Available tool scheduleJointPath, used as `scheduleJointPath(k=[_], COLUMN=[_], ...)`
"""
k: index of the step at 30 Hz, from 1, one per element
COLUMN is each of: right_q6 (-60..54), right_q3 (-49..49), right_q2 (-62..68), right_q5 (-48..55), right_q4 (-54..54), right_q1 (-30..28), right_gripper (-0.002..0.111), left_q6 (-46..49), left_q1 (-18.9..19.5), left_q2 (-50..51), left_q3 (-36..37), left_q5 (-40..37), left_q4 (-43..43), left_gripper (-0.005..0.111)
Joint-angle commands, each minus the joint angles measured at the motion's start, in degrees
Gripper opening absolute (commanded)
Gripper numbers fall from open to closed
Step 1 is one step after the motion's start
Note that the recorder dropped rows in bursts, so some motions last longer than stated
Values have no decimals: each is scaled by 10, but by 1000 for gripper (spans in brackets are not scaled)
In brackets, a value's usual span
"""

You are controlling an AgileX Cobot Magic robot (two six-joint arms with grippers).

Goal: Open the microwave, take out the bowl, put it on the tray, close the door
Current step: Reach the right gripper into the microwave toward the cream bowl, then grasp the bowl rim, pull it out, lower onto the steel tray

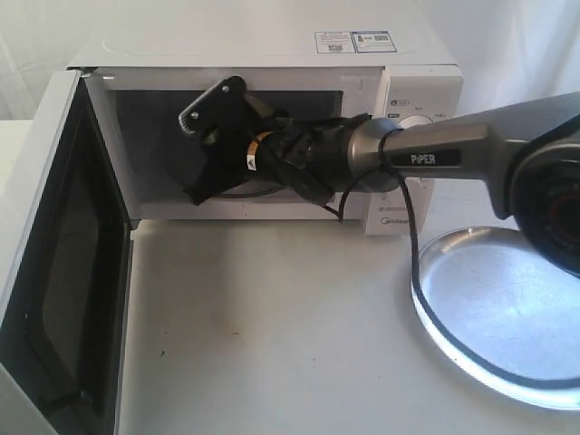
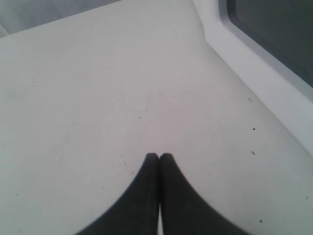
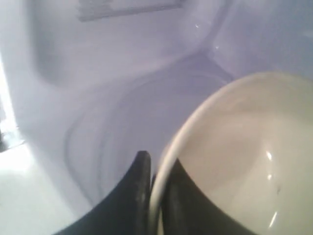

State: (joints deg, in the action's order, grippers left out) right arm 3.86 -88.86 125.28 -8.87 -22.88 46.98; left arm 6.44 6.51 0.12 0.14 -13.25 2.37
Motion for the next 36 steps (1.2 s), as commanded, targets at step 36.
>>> scheduleJointPath(k=[36], right_q6=[278], right_q3=[390], right_q2=[-276], right_q5=[407], right_q4=[-288], right_q1=[-5], right_gripper=[8], left_q6=[-2], left_q1=[-3], left_q2=[-1], left_q3=[-1], left_q5=[-1], left_q4=[-5], left_gripper=[0])
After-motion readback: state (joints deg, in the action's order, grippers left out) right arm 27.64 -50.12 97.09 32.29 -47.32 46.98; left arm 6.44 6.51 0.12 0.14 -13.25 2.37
